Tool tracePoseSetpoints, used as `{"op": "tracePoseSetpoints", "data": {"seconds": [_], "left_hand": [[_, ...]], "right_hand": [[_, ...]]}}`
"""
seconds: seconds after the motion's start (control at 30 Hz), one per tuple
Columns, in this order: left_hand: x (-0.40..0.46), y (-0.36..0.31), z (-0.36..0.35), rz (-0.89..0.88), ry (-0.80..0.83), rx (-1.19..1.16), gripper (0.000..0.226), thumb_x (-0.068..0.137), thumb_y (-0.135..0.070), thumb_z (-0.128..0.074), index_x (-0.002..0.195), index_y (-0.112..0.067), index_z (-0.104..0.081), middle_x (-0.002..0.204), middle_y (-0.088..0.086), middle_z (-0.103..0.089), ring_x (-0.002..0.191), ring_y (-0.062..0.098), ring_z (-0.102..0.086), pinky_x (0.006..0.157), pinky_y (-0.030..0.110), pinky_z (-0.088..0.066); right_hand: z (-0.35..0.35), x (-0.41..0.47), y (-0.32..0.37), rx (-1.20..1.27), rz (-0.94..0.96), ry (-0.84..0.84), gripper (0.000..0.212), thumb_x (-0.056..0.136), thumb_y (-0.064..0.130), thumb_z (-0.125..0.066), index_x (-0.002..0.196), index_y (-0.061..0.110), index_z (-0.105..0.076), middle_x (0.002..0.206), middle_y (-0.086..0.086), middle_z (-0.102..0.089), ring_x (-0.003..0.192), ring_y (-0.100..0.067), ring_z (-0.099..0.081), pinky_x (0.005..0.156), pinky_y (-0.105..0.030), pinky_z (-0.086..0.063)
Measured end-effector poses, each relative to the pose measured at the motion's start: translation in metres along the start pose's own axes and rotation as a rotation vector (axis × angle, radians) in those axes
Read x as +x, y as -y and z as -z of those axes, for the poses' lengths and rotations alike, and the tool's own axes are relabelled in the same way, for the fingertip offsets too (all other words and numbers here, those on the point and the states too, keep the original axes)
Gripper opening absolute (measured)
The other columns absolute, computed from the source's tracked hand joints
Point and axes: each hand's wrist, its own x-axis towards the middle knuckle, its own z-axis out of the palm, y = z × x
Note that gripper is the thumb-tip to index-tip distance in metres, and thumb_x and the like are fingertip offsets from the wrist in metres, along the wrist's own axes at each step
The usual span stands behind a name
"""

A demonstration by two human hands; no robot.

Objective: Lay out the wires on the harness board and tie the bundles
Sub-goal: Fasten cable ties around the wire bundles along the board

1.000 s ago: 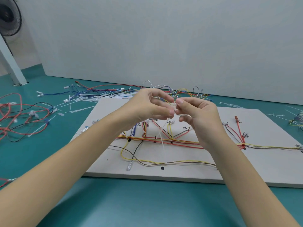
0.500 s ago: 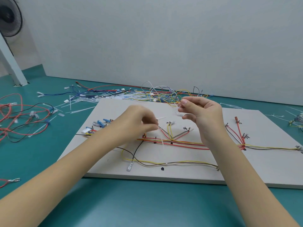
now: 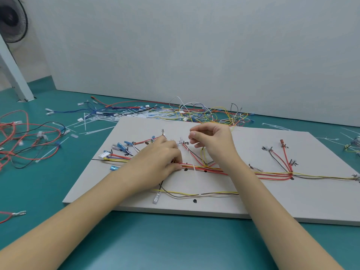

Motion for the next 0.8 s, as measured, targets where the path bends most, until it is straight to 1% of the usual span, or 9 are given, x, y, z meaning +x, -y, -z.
{"op": "tracePoseSetpoints", "data": {"seconds": [0.07, 0.17, 0.33, 0.43, 0.5, 0.57, 0.63, 0.73, 0.8], "left_hand": [[0.0, -0.001, -0.001, 0.0, 0.005, 0.019, 0.02, 0.097, -0.04, -0.052, 0.097, -0.023, -0.062, 0.099, -0.011, -0.049, 0.099, 0.014, -0.037, 0.09, 0.03, -0.036], [-0.002, -0.002, -0.002, -0.004, 0.0, 0.046, 0.019, 0.098, -0.039, -0.049, 0.097, -0.022, -0.057, 0.1, -0.009, -0.046, 0.095, 0.015, -0.036, 0.089, 0.033, -0.037], [-0.003, -0.003, -0.005, 0.012, -0.007, 0.038, 0.018, 0.098, -0.04, -0.048, 0.098, -0.023, -0.056, 0.102, -0.007, -0.047, 0.097, 0.016, -0.038, 0.09, 0.038, -0.04], [-0.003, -0.002, -0.005, 0.01, -0.031, 0.015, 0.017, 0.097, -0.041, -0.05, 0.097, -0.026, -0.058, 0.101, -0.009, -0.05, 0.096, 0.015, -0.038, 0.09, 0.039, -0.039], [-0.004, -0.002, -0.005, 0.006, -0.079, -0.011, 0.015, 0.094, -0.04, -0.057, 0.097, -0.027, -0.065, 0.1, -0.011, -0.053, 0.096, 0.014, -0.037, 0.091, 0.038, -0.039], [-0.004, -0.005, -0.004, -0.007, -0.191, -0.055, 0.009, 0.087, -0.032, -0.07, 0.095, -0.027, -0.071, 0.098, -0.011, -0.057, 0.097, 0.016, -0.038, 0.09, 0.036, -0.039], [-0.004, -0.008, -0.003, -0.034, -0.271, -0.072, 0.01, 0.078, -0.021, -0.079, 0.086, -0.026, -0.074, 0.091, -0.009, -0.059, 0.093, 0.019, -0.041, 0.084, 0.038, -0.041], [-0.005, -0.009, -0.004, -0.094, -0.214, -0.024, 0.016, 0.078, -0.012, -0.074, 0.079, -0.027, -0.076, 0.082, -0.009, -0.06, 0.084, 0.017, -0.043, 0.078, 0.041, -0.042], [-0.005, -0.007, -0.005, -0.085, -0.151, -0.078, 0.012, 0.082, -0.019, -0.07, 0.085, -0.028, -0.078, 0.08, -0.009, -0.058, 0.082, 0.014, -0.043, 0.079, 0.036, -0.041]], "right_hand": [[-0.003, 0.0, -0.004, -0.031, -0.003, 0.046, 0.009, 0.084, -0.009, -0.063, 0.085, -0.001, -0.067, 0.065, -0.008, -0.065, 0.052, -0.008, -0.061, 0.051, -0.018, -0.05], [-0.005, 0.0, -0.007, -0.043, 0.001, 0.043, 0.009, 0.084, -0.01, -0.062, 0.089, -0.004, -0.067, 0.065, -0.008, -0.064, 0.051, -0.007, -0.061, 0.051, -0.017, -0.051], [-0.007, -0.004, -0.009, -0.043, -0.009, 0.058, 0.008, 0.083, -0.009, -0.065, 0.087, -0.003, -0.069, 0.066, -0.009, -0.066, 0.051, -0.006, -0.06, 0.052, -0.014, -0.047], [-0.008, -0.007, -0.011, -0.057, -0.006, 0.094, 0.012, 0.081, -0.009, -0.067, 0.082, 0.002, -0.07, 0.066, -0.007, -0.068, 0.057, -0.006, -0.062, 0.06, -0.015, -0.05], [-0.007, -0.008, -0.012, -0.073, -0.008, 0.117, 0.016, 0.08, -0.008, -0.068, 0.077, 0.008, -0.07, 0.065, -0.004, -0.069, 0.062, -0.011, -0.064, 0.068, -0.021, -0.053], [-0.006, -0.009, -0.013, -0.088, -0.01, 0.13, 0.019, 0.08, -0.007, -0.069, 0.074, 0.011, -0.07, 0.064, -0.001, -0.07, 0.064, -0.014, -0.064, 0.069, -0.024, -0.053], [-0.006, -0.01, -0.014, -0.091, -0.014, 0.128, 0.021, 0.079, -0.006, -0.07, 0.072, 0.014, -0.071, 0.064, 0.0, -0.071, 0.066, -0.015, -0.063, 0.068, -0.025, -0.053], [-0.007, -0.013, -0.014, -0.075, -0.034, 0.122, 0.021, 0.081, -0.006, -0.069, 0.072, 0.014, -0.071, 0.065, -0.003, -0.071, 0.069, -0.02, -0.063, 0.07, -0.027, -0.054], [-0.007, -0.014, -0.014, -0.065, -0.051, 0.113, 0.021, 0.081, -0.005, -0.068, 0.073, 0.014, -0.071, 0.065, -0.002, -0.071, 0.071, -0.022, -0.064, 0.071, -0.028, -0.054]]}}
